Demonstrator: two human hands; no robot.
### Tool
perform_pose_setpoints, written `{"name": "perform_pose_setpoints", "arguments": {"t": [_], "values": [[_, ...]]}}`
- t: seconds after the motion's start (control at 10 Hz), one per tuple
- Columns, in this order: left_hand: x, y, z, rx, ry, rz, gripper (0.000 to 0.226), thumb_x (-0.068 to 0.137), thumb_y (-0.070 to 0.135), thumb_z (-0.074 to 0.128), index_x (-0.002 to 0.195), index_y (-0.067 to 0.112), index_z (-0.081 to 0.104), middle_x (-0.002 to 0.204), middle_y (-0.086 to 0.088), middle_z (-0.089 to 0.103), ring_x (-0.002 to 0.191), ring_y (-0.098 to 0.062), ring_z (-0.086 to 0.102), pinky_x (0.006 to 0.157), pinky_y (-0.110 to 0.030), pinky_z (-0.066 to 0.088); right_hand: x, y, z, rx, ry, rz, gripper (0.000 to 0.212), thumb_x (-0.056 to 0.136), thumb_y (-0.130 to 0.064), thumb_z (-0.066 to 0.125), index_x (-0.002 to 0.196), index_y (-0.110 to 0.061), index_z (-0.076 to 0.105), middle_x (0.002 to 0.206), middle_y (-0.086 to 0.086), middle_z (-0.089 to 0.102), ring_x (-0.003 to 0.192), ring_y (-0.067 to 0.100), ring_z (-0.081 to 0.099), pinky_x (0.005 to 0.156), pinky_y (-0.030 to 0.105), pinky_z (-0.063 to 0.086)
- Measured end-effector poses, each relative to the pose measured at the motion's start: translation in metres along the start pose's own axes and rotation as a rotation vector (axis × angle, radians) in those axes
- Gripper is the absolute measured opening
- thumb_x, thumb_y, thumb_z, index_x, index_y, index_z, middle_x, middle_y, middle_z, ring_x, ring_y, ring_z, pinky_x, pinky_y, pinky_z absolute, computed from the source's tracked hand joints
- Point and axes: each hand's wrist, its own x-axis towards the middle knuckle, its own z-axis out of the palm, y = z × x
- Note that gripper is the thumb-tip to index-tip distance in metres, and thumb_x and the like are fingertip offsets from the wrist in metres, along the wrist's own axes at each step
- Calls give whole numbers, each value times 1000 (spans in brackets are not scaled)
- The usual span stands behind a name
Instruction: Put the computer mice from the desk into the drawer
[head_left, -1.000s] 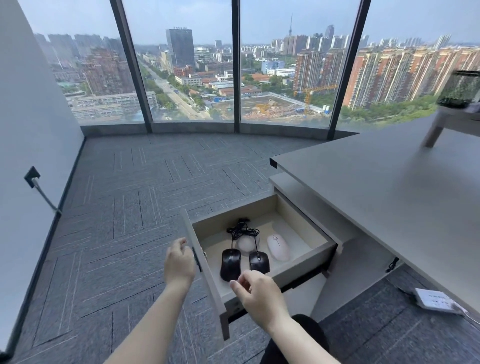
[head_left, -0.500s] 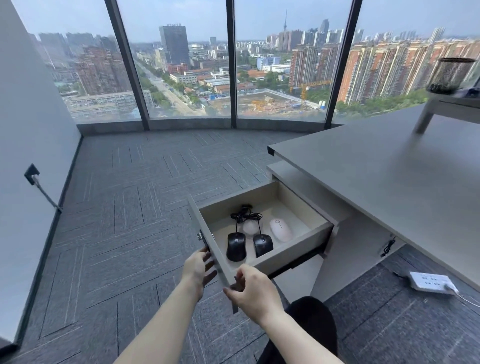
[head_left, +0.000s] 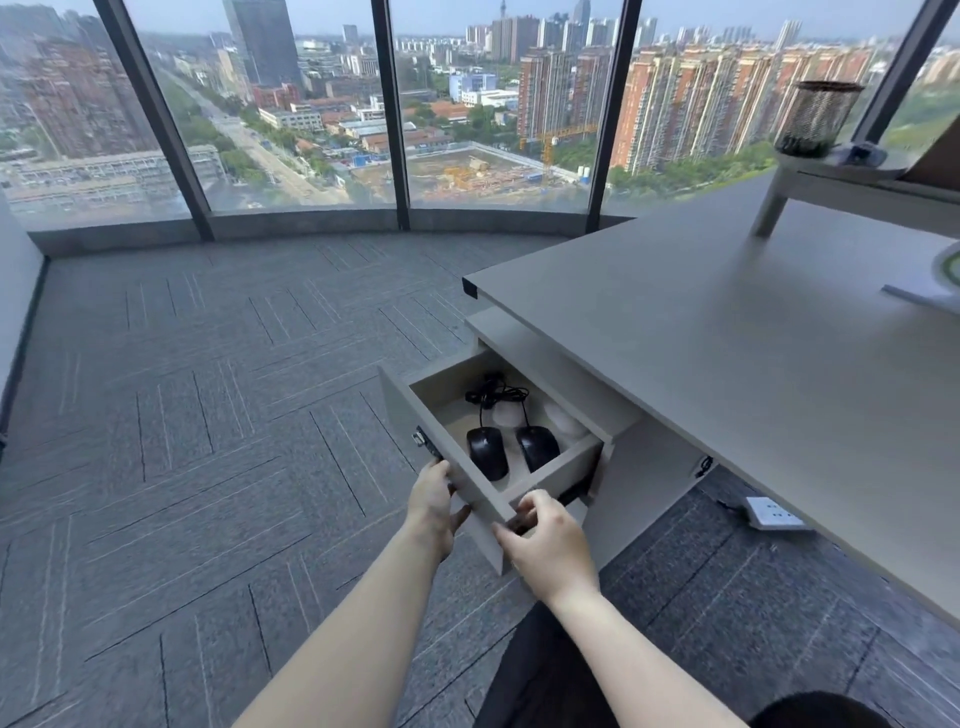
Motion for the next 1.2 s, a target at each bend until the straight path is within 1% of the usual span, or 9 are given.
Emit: {"name": "perform_pose_setpoints", "arguments": {"t": [0.1, 0.2, 0.3, 0.4, 0.6, 0.7, 0.9, 1.1, 1.2], "values": [[13, 0, 28, -22, -31, -31, 50, 86, 29, 44, 134, 21, 52, 134, -5, 58, 124, -23, 52, 75, -38, 53, 14, 13, -13, 53, 89, 68, 39, 79, -44, 71, 102, -19, 52, 101, 1, 61, 86, 17, 55, 72, 34, 51], [21, 0, 53, -98, -66, -54, 43, 95, 29, 42, 135, 18, 50, 132, -1, 56, 124, -22, 50, 87, -45, 50, 24, 23, -23, 119, 159, 160, 60, 79, -46, 72, 125, -18, 44, 119, 4, 55, 85, 17, 52, 67, 32, 47], [27, -1, 75, -200, -113, -93, 32, 99, 32, 41, 126, 18, 51, 129, 0, 51, 118, -21, 48, 93, -49, 48, 36, 34, -29, 175, 232, 221, 84, 79, -49, 72, 143, -17, 30, 142, 10, 44, 106, 28, 58, 77, 37, 51], [35, -1, 95, -236, -134, -106, 39, 100, 34, 39, 135, 18, 47, 143, 0, 44, 130, -25, 43, 98, -51, 46, 50, 43, -35, 200, 273, 273, 92, 79, -49, 72, 148, -11, 24, 150, 16, 36, 129, 33, 49, 94, 40, 48], [46, 0, 128, -260, -147, -123, 47, 101, 35, 37, 145, 18, 38, 156, 0, 33, 143, -25, 31, 108, -52, 38, 75, 54, -45, 278, 302, 347, 83, 83, -49, 68, 147, -12, 31, 145, 14, 47, 126, 34, 52, 92, 38, 47], [53, -2, 140, -246, -172, -121, 46, 100, 37, 37, 144, 21, 39, 156, 2, 33, 144, -23, 31, 108, -50, 37, 86, 57, -46, 331, 332, 361, 63, 83, -46, 68, 134, -17, 45, 130, 8, 63, 113, 30, 63, 84, 36, 51], [60, -2, 153, -207, -158, -115, 47, 100, 41, 36, 143, 22, 40, 154, 5, 35, 142, -19, 34, 103, -46, 39, 97, 64, -48, 333, 336, 380, 45, 81, -46, 70, 112, -17, 55, 111, 4, 72, 97, 25, 69, 79, 42, 56], [58, 0, 142, -116, -162, -100, 53, 100, 45, 31, 147, 20, 35, 155, 0, 35, 142, -28, 33, 110, -47, 31, 92, 61, -54, 293, 251, 401, 40, 87, -39, 66, 115, -12, 58, 112, 6, 71, 101, 28, 67, 73, 28, 45], [42, -9, 123, -36, -101, -111, 52, 100, 40, 33, 143, 11, 40, 149, -8, 42, 135, -32, 43, 109, -48, 36, 77, 53, -58, 256, 258, 396, 38, 90, -32, 58, 123, -14, 56, 119, 6, 69, 105, 27, 65, 80, 33, 51]]}}
